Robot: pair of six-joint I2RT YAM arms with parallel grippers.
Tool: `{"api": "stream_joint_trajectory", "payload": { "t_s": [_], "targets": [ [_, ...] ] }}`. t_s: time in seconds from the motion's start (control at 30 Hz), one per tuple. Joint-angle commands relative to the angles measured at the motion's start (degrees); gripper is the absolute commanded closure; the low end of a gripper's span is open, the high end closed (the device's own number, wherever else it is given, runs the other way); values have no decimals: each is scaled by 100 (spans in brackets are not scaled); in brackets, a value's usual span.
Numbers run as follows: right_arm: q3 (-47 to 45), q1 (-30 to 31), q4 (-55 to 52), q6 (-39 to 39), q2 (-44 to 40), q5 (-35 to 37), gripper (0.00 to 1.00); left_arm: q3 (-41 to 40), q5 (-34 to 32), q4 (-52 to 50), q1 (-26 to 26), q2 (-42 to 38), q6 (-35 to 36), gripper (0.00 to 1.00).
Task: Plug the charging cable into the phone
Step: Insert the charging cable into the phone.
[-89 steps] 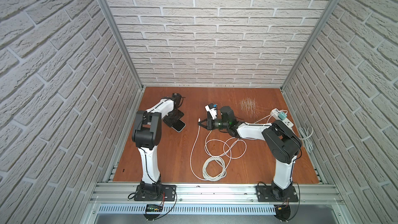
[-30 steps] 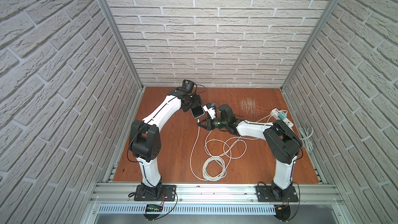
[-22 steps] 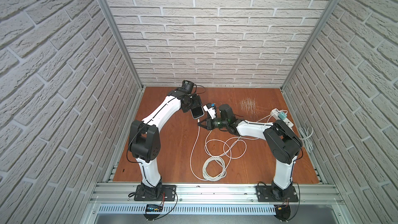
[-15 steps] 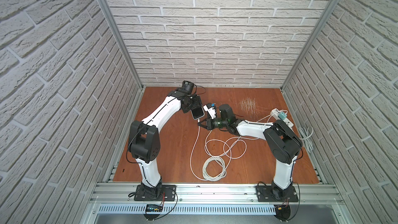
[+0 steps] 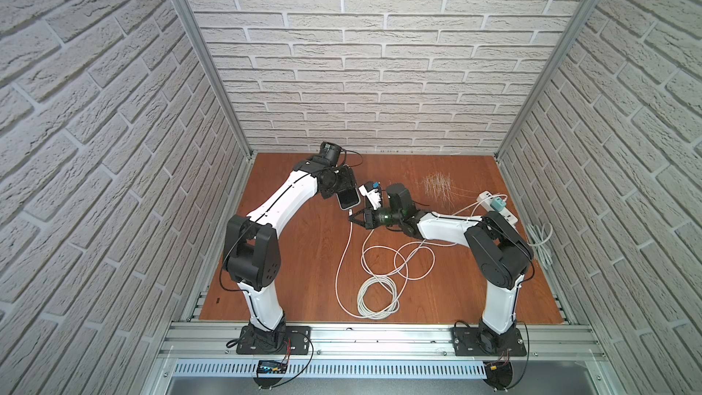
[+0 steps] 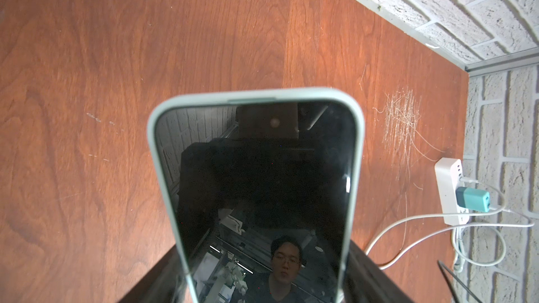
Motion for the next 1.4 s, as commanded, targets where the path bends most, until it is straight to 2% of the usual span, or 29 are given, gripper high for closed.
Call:
{"api": "stream_joint_trajectory", "payload": {
  "t_s": [0.0, 1.37],
  "targets": [
    [-71, -35, 315, 15, -127, -32, 97, -49, 97, 334, -41, -287, 116, 71],
    [-152, -62, 377, 44, -188, -24, 97, -164, 132, 370, -58, -370, 207, 71]
  ]
}}
